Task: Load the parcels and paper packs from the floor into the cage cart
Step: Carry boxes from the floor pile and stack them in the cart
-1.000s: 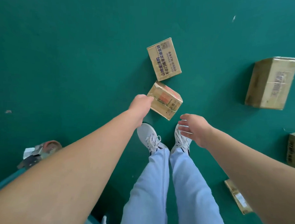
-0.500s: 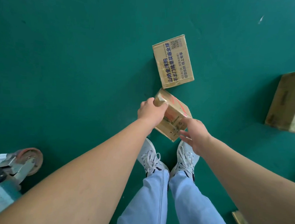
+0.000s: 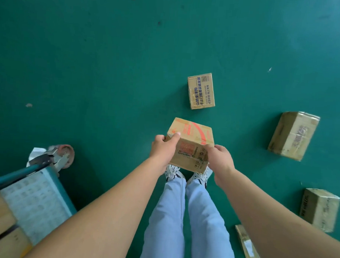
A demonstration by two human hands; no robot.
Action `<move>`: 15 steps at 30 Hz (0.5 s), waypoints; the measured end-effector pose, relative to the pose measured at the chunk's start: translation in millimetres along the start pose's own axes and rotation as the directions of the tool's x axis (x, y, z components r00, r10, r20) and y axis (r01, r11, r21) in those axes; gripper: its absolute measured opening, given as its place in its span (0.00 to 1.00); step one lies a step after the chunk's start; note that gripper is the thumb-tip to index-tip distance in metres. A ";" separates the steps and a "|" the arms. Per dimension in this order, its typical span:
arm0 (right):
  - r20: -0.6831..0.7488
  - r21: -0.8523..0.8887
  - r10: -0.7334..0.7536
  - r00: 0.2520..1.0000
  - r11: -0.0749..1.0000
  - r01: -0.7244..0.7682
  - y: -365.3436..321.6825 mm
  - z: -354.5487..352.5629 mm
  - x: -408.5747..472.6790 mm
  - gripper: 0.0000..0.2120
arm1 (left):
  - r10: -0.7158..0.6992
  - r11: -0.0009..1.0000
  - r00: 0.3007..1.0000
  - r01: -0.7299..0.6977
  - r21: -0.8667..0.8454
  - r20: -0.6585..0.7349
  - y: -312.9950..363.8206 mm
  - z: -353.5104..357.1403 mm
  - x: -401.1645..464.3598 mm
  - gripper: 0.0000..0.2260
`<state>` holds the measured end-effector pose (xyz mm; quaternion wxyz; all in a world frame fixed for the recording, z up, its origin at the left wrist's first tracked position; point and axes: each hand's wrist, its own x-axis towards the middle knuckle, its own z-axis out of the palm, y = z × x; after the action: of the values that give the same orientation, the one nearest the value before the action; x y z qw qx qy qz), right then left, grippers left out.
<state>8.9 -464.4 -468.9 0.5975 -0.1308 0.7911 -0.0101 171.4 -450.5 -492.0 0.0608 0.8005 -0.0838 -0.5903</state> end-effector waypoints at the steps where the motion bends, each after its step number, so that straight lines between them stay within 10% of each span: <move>1: -0.011 -0.029 -0.033 0.999 0.999 0.033 -8.7 -4.9 -31.3 0.10 | 0.001 0.999 1.000 -0.002 -0.052 -0.007 6.7 -14.0 -28.7 0.25; 15: 0.090 -0.052 -0.352 0.932 0.933 0.357 -71.3 -18.1 -343.0 0.21 | 0.172 0.889 0.963 -0.243 -0.388 -0.208 11.6 -181.6 -313.7 0.24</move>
<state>91.9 -460.6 -128.1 0.6118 -0.2918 0.7302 -0.0858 253.6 -397.5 -142.7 0.2970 0.8030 -0.0382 -0.5153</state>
